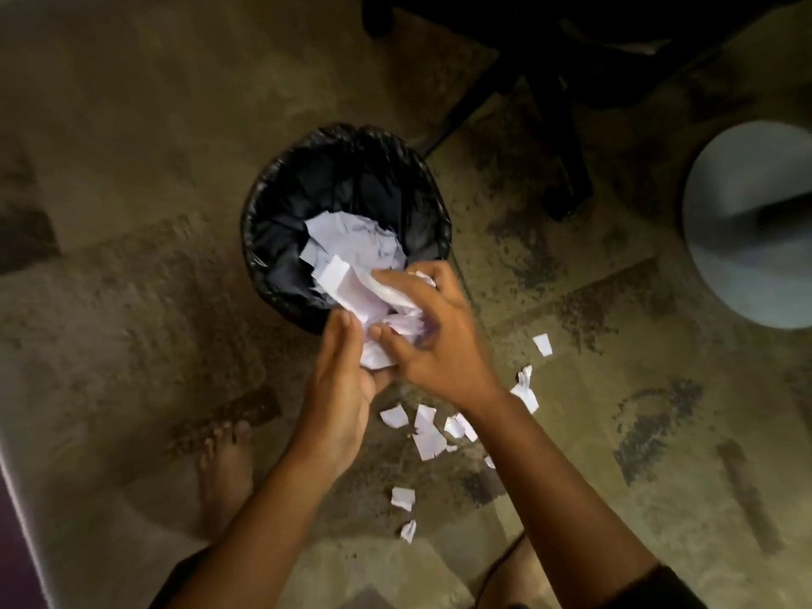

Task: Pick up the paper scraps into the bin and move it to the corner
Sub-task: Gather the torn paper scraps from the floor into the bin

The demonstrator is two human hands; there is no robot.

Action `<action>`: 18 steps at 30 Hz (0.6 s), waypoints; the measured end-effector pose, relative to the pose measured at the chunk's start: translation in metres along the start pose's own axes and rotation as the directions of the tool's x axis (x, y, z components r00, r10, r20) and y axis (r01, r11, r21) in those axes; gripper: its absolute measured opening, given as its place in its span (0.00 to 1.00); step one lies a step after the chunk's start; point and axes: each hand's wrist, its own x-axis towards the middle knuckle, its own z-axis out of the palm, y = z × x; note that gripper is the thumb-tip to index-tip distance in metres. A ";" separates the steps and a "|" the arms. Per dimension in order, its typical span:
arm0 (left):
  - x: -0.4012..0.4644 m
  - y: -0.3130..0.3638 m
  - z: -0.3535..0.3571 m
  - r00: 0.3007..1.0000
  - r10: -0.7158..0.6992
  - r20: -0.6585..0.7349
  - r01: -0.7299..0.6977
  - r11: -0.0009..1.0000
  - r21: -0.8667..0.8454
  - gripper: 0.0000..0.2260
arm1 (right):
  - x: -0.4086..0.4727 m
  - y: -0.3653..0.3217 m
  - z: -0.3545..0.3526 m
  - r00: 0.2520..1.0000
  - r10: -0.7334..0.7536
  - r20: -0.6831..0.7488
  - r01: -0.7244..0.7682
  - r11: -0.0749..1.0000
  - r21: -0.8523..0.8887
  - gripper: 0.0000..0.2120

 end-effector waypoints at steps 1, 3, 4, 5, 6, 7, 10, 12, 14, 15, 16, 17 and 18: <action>0.006 0.013 -0.001 1.000 0.011 0.000 -0.011 1.000 0.003 0.24 | 0.013 -0.005 0.001 1.000 -0.007 -0.008 0.007 1.000 -0.005 0.25; 0.019 0.039 -0.007 1.000 -0.004 -0.004 0.004 1.000 -0.010 0.29 | 0.039 -0.010 0.006 0.999 -0.024 -0.025 0.023 0.999 -0.028 0.24; 0.025 0.049 -0.010 1.000 -0.019 -0.007 0.019 0.999 -0.027 0.31 | 0.049 -0.010 0.009 0.999 -0.024 -0.026 0.023 0.999 -0.034 0.25; 0.032 0.057 -0.014 1.000 -0.030 -0.005 0.030 0.999 -0.043 0.30 | 0.059 -0.011 0.012 1.000 -0.020 -0.022 0.019 0.999 -0.035 0.26; 0.037 0.063 -0.016 0.999 -0.039 -0.006 0.039 0.997 -0.065 0.30 | 0.065 -0.010 0.012 1.000 -0.011 -0.017 0.010 0.999 -0.038 0.27; 0.042 0.067 -0.017 0.999 -0.052 -0.016 0.050 0.995 -0.091 0.29 | 0.069 -0.009 0.012 1.000 0.001 -0.010 -0.002 0.999 -0.045 0.29; 0.054 0.072 -0.028 0.995 -0.099 -0.035 0.091 0.981 -0.169 0.29 | 0.075 -0.003 0.019 0.999 0.025 0.023 -0.023 0.998 -0.052 0.35; 0.059 0.069 -0.036 0.993 -0.108 -0.046 0.099 0.980 -0.172 0.26 | 0.073 0.004 0.024 0.998 0.052 0.031 -0.050 0.998 -0.044 0.36; 0.061 0.062 -0.045 0.985 -0.151 -0.079 0.134 0.974 -0.184 0.30 | 0.067 0.010 0.028 0.998 0.065 0.023 -0.064 0.997 -0.035 0.35; 0.061 0.057 -0.050 0.981 -0.163 -0.100 0.144 0.973 -0.178 0.33 | 0.063 0.013 0.029 0.998 0.067 0.011 -0.067 0.997 -0.036 0.34; 0.060 0.053 -0.053 0.978 -0.166 -0.123 0.146 0.976 -0.160 0.35 | 0.059 0.016 0.029 0.998 0.067 -0.005 -0.068 0.997 -0.034 0.33; 0.057 0.048 -0.057 0.977 -0.156 -0.148 0.139 0.983 -0.120 0.37 | 0.054 0.019 0.027 0.997 0.069 -0.024 -0.070 0.997 -0.029 0.32; 0.053 0.043 -0.060 0.977 -0.133 -0.164 0.124 0.990 -0.069 0.38 | 0.049 0.022 0.026 0.996 0.077 -0.046 -0.078 0.997 -0.023 0.31</action>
